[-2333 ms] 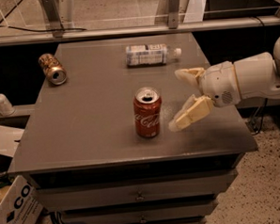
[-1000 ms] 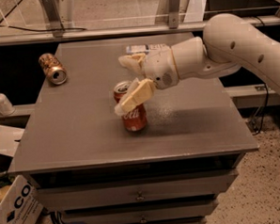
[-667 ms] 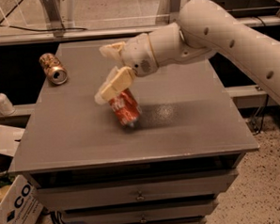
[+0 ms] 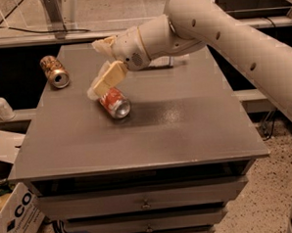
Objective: Knock coke can over
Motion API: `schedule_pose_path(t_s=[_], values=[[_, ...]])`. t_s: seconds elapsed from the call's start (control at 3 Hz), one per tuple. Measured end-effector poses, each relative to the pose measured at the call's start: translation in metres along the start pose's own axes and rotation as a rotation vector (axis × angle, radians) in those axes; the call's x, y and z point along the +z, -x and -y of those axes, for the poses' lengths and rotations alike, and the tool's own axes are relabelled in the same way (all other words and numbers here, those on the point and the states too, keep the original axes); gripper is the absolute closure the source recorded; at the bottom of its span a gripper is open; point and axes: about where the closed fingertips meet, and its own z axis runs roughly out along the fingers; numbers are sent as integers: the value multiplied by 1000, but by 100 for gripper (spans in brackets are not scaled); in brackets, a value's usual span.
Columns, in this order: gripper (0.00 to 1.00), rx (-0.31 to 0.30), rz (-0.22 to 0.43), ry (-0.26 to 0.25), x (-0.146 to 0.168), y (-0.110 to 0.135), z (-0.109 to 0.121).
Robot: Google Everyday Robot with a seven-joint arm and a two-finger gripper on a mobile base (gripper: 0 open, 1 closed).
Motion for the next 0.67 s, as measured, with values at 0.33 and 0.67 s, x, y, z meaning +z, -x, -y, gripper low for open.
schedule_pose_path(t_s=[0.33,0.67], values=[[0,29,-33,-24,-15,-32,2],[0,84,-79,-68,-48,-77,0]])
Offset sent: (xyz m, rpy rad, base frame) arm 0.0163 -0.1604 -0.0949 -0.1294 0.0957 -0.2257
